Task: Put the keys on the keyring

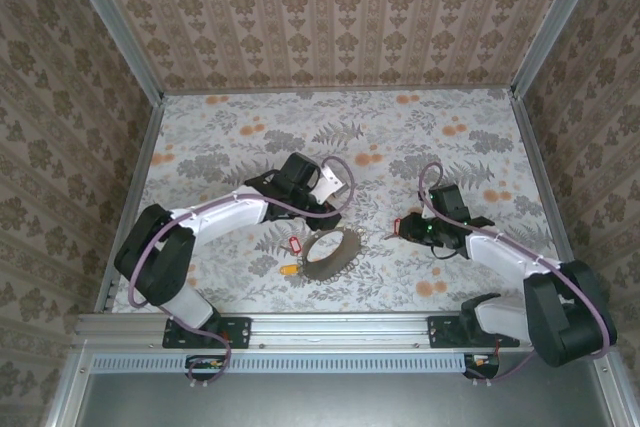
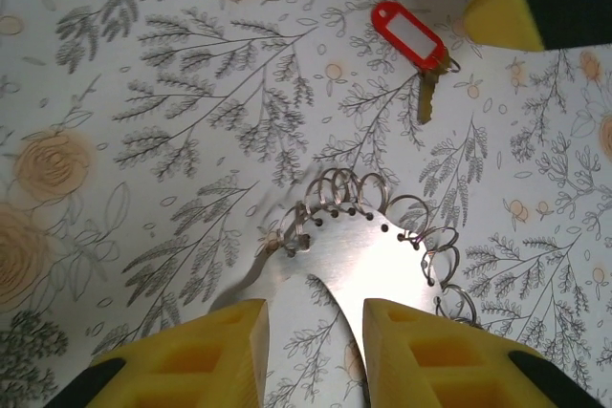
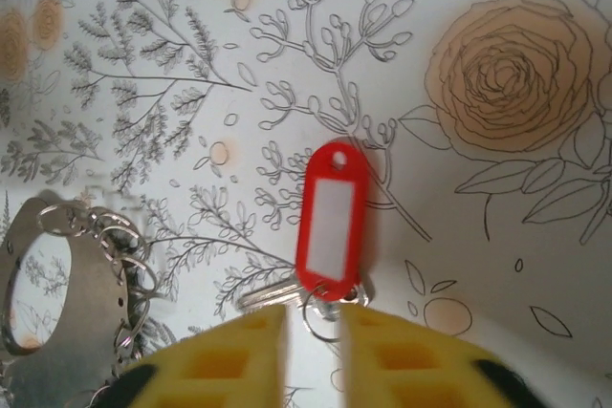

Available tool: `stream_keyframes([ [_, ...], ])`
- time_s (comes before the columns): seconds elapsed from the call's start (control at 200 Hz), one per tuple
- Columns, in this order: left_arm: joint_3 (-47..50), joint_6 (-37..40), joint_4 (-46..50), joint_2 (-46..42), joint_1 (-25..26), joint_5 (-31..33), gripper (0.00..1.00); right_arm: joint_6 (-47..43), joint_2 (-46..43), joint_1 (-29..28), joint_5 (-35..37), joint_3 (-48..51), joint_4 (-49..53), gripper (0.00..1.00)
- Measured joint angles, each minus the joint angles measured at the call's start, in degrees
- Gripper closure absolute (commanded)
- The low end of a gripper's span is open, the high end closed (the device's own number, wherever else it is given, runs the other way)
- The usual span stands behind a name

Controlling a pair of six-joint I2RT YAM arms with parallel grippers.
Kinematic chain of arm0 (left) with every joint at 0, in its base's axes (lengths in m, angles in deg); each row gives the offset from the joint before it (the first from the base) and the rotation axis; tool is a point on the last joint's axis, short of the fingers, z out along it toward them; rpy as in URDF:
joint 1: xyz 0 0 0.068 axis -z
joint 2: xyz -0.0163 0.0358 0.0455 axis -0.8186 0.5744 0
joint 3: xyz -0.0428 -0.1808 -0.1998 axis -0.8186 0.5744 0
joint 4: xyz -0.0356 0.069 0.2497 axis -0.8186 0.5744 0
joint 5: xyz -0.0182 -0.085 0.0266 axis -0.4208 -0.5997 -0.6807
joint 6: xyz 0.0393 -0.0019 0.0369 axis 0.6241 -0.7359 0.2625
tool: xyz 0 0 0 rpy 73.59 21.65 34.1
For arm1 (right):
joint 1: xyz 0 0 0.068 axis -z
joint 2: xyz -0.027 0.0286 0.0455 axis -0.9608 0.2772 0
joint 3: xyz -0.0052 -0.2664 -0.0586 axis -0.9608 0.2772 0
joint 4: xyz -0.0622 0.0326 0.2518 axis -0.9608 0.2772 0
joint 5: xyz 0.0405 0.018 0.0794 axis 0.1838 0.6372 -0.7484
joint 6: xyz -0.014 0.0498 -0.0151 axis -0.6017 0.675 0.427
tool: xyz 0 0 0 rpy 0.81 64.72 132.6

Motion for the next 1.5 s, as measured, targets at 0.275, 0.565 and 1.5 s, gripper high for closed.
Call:
stream_keyframes([
  [0.275, -0.13, -1.95, -1.79, 1.42, -0.92, -3.58, 0.70, -1.40, -5.70, -6.91, 4.24, -3.50, 1.53, 0.27],
  [0.565, -4.68, -3.69, -1.62, 10.91, 2.32, -4.37, 0.71, -2.56, -6.23, -7.80, 2.95, -1.44, -3.58, 0.12],
  [1.5, -10.21, -4.44, 3.72, 16.68, 4.92, -1.09, 0.84, -4.37, -8.83, -5.55, 1.79, 1.20, -5.33, 0.09],
])
